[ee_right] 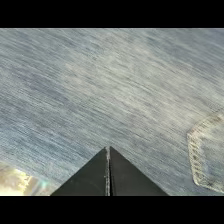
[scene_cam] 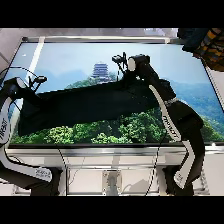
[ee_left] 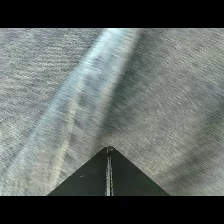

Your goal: Fold the clothes and pants, and hang the long-sleeved shirts on hangers.

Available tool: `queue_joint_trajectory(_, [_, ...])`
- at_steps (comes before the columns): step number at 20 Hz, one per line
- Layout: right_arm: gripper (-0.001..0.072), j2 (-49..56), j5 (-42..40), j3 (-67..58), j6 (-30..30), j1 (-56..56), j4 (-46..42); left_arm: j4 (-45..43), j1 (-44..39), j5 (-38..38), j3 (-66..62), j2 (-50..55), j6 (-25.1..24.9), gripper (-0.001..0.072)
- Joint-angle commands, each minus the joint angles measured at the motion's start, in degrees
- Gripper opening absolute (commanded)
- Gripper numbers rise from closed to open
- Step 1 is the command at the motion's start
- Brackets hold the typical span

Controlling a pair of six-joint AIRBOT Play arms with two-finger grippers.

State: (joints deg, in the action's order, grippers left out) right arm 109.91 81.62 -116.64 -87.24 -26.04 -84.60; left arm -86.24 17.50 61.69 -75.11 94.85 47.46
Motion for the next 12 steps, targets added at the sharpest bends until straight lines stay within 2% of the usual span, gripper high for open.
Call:
queue_joint_trajectory(1, [0.0013, -1.95, 1.55, 0.02, -1.70, 0.00, -3.08, 0.63, 1.86, -3.65, 0.79, 2.29, 1.49, 0.0013])
queue_joint_trajectory(3, [0.0013, -2.99, 1.66, 0.02, -1.95, 0.00, -4.33, 0.39, 2.54, -4.44, 0.79, 3.87, 2.58, 0.0013])
queue_joint_trajectory(10, [0.0013, -3.74, 1.95, 0.02, -2.78, 0.00, -5.40, -15.87, 2.60, -16.06, 0.79, 3.54, 19.87, 0.0013])
queue_joint_trajectory(12, [0.0013, -3.74, 1.77, 0.02, -3.17, 0.00, -5.60, -17.29, 2.32, -18.25, 0.79, 3.50, 21.88, 0.0013])
